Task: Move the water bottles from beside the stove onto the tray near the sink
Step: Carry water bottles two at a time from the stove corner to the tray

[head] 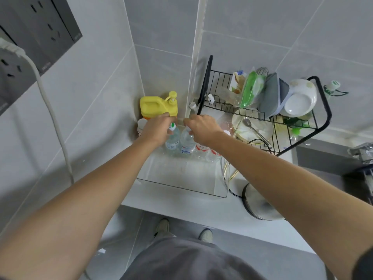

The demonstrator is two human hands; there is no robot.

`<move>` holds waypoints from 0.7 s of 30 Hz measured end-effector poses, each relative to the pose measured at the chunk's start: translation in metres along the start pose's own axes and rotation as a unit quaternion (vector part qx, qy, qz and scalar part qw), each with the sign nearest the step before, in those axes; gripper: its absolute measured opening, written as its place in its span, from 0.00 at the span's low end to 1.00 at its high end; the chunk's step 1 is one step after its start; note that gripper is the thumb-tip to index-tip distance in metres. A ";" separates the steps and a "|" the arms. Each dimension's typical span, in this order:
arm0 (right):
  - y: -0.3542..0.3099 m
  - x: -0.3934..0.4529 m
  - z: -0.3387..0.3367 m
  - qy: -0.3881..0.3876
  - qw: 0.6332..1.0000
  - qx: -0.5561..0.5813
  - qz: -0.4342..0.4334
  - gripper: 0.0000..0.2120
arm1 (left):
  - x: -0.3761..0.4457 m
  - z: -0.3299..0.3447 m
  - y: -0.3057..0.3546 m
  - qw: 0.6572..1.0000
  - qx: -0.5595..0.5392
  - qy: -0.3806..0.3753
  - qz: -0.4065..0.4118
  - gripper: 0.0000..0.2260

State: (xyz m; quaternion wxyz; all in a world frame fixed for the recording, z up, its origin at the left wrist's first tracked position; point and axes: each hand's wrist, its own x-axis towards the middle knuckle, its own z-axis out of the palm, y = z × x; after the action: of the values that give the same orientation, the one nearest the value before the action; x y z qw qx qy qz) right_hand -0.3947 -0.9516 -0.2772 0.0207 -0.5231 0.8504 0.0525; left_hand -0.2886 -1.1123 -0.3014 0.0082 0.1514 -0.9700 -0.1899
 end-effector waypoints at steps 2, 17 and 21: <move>0.000 0.000 0.000 -0.001 1.000 0.008 0.007 0.19 | -0.001 0.000 -0.002 1.000 -0.001 0.005 -0.005 0.12; -0.001 -0.031 -0.013 0.139 0.977 0.124 0.101 0.13 | -0.008 -0.042 0.039 0.987 -0.095 0.131 0.000 0.23; 0.012 -0.075 -0.024 0.221 0.951 0.116 0.182 0.11 | -0.003 -0.056 0.084 0.977 -0.060 0.175 0.105 0.22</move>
State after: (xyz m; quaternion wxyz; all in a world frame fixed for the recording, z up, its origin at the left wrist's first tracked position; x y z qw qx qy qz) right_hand -0.3710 -0.8828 -0.2461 -0.1171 -0.3516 0.9149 -0.1601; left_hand -0.3063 -1.0576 -0.2175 0.2073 0.0785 -0.9507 -0.2167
